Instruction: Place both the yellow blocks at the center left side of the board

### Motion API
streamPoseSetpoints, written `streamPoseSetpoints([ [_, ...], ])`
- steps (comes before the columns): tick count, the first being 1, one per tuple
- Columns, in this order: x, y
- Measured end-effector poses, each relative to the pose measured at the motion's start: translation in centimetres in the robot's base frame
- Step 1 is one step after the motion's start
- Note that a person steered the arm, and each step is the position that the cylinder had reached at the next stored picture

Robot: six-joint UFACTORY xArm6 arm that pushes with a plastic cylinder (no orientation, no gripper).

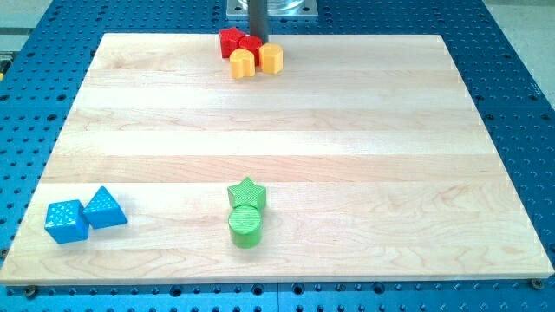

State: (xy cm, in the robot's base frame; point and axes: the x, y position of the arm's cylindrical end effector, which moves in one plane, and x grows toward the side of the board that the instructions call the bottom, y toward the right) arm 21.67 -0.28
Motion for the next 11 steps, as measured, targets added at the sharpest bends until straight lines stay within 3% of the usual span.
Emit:
streamPoseSetpoints([
  [1, 1.2, 3.0],
  [3, 3.5, -9.6],
  [5, -0.8, 0.6],
  [6, 2.0, 3.5],
  [7, 6.4, -2.1],
  [8, 10.1, -12.1],
  [10, 8.9, -20.5],
  [11, 13.0, -21.2],
])
